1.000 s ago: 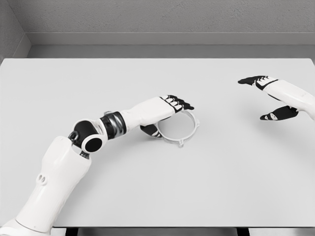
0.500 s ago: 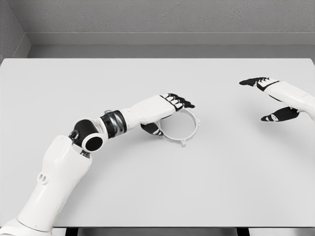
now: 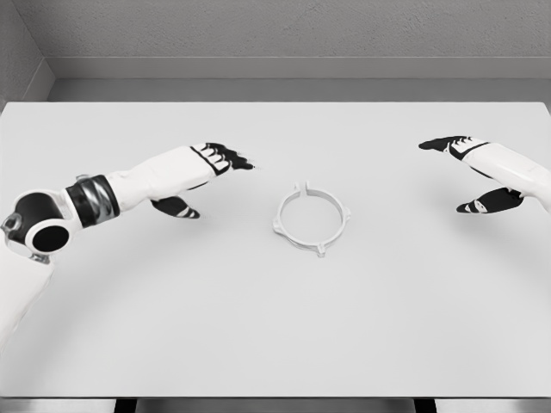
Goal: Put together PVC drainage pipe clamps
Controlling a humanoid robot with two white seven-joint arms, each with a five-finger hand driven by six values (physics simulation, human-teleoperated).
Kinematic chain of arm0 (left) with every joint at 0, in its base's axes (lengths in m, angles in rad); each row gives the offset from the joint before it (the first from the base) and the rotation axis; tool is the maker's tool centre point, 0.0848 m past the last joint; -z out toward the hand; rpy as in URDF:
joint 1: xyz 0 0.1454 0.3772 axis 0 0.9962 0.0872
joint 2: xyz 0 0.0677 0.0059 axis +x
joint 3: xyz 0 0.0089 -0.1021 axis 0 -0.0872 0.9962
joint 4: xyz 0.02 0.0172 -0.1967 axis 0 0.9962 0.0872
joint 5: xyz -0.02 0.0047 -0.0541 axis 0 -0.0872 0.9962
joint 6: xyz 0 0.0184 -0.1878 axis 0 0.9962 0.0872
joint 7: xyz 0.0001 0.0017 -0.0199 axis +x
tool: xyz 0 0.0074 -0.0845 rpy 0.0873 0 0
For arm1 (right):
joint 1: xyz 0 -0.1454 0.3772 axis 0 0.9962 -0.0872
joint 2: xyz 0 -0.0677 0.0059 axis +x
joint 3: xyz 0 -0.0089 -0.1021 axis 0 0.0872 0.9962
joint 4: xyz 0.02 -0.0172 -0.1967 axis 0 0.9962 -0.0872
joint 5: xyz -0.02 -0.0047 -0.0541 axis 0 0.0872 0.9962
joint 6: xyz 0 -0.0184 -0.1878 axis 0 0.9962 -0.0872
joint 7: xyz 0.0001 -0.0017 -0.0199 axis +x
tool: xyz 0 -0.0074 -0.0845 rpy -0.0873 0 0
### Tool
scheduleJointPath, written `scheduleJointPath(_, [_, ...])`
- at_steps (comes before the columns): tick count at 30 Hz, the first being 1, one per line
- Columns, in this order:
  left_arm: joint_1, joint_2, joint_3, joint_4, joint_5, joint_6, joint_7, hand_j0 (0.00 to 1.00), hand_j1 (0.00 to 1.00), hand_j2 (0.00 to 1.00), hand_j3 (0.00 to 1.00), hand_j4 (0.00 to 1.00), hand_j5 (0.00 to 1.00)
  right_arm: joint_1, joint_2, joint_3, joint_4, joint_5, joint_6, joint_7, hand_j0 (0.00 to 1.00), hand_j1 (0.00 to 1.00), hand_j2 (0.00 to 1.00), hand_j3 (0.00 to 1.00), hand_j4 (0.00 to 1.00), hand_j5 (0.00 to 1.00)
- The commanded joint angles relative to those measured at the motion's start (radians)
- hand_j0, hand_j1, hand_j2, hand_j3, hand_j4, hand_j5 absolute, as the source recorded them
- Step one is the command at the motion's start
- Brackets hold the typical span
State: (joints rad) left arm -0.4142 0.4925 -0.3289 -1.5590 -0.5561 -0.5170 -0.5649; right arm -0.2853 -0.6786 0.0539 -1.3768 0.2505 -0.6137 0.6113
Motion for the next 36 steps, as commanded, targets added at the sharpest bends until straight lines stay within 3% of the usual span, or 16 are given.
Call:
scheduleJointPath(1, [0.002, 0.063, 0.014, -0.004, 0.054, -0.020, 0.002, 1.00, 1.00, 1.00, 1.00, 1.00, 1.00, 0.000, -0.001, 0.000, -0.001, -0.007, 0.003, 0.000, 1.00, 1.00, 1.00, 1.00, 1.00, 1.00])
scheduleJointPath(4, [-0.005, 0.049, 0.013, 0.008, 0.050, -0.008, 0.002, 1.00, 1.00, 1.00, 1.00, 1.00, 1.00, 0.000, -0.001, 0.000, 0.008, -0.008, 0.003, 0.000, 1.00, 1.00, 1.00, 1.00, 1.00, 1.00])
scheduleJointPath(11, [-0.114, -0.163, -0.058, 0.252, 0.035, -0.008, 0.002, 1.00, 1.00, 1.00, 1.00, 1.00, 1.00, 0.000, -0.001, 0.000, 0.021, -0.008, 0.003, 0.000, 1.00, 1.00, 1.00, 1.00, 1.00, 1.00])
scheduleJointPath(28, [-0.118, -0.275, -0.085, 0.290, 0.007, -0.005, -0.001, 1.00, 1.00, 1.00, 1.00, 1.00, 1.00, -0.002, -0.001, 0.000, 0.021, -0.008, 0.003, 0.000, 1.00, 1.00, 1.00, 1.00, 1.00, 1.00])
scheduleJointPath(36, [-0.115, -0.285, -0.091, 0.315, -0.004, -0.006, 0.000, 1.00, 1.00, 1.00, 1.00, 1.00, 1.00, -0.002, -0.001, 0.000, 0.027, -0.008, 0.003, 0.000, 1.00, 1.00, 1.00, 1.00, 1.00, 1.00])
